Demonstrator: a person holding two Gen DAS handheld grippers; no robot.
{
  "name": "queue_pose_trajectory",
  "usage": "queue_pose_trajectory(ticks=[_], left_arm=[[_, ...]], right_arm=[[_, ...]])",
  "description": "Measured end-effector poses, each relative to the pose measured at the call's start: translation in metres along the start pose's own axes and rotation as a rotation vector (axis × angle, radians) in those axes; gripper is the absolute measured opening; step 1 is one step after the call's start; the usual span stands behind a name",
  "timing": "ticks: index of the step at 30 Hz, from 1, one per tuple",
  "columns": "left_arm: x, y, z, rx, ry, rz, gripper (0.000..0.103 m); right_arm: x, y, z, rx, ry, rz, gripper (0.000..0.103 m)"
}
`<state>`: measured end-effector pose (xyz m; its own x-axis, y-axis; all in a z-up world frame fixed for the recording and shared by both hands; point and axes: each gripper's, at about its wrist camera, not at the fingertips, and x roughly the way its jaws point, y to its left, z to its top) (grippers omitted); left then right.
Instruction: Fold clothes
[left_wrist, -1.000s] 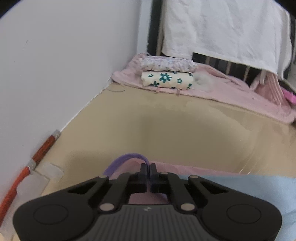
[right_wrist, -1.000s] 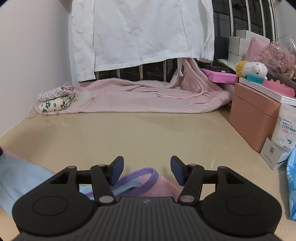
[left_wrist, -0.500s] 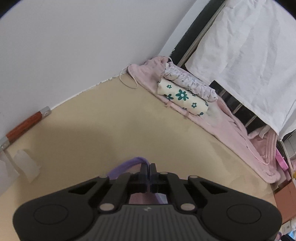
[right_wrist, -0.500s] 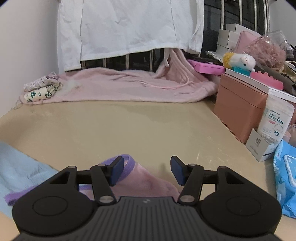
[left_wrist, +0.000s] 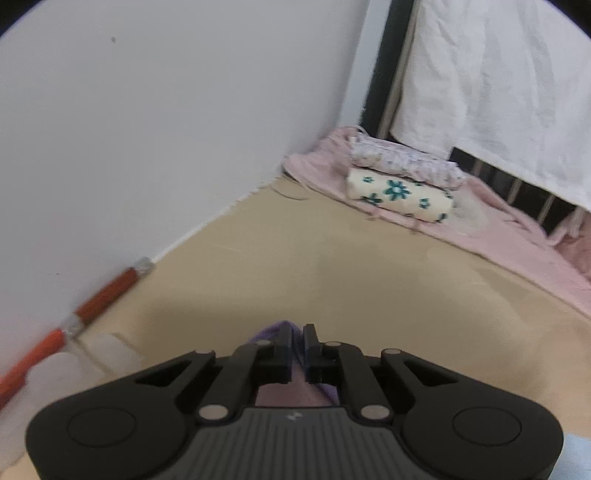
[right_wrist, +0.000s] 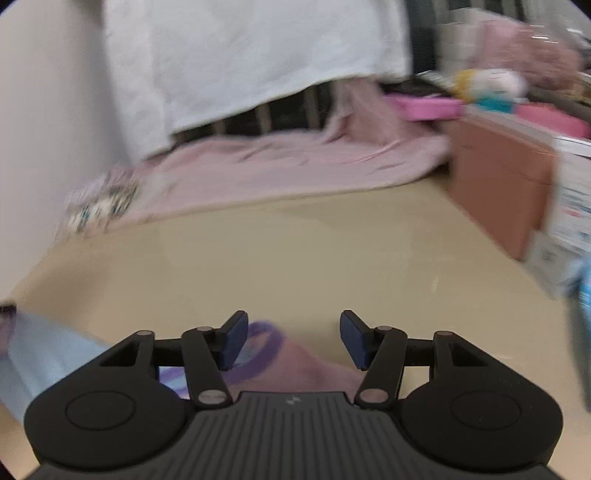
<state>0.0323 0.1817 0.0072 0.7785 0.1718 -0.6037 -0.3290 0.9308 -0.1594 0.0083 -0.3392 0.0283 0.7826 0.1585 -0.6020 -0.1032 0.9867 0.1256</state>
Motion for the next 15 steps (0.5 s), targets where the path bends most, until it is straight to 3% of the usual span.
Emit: queue_pose_trajectory(ticks=[1, 3, 8, 12, 15], left_arm=[[-0.001, -0.001, 0.000, 0.004, -0.001, 0.019, 0.007], [-0.003, -0.001, -0.001, 0.012, -0.004, 0.050, 0.007], [-0.007, 0.002, -0.004, 0.026, -0.013, 0.084, 0.008], [-0.008, 0.001, -0.004, 0.025, -0.015, 0.095, 0.012], [-0.020, 0.002, -0.004, 0.001, -0.034, 0.114, 0.021]], right_arm=[[0.010, 0.007, 0.000, -0.034, 0.029, -0.001, 0.001], [0.017, 0.018, -0.001, -0.087, 0.039, -0.038, 0.001], [-0.035, 0.032, -0.021, -0.122, -0.113, -0.153, 0.001], [-0.030, 0.035, -0.062, -0.103, -0.059, -0.226, 0.002], [-0.036, 0.036, -0.073, -0.065, -0.102, -0.228, 0.012]])
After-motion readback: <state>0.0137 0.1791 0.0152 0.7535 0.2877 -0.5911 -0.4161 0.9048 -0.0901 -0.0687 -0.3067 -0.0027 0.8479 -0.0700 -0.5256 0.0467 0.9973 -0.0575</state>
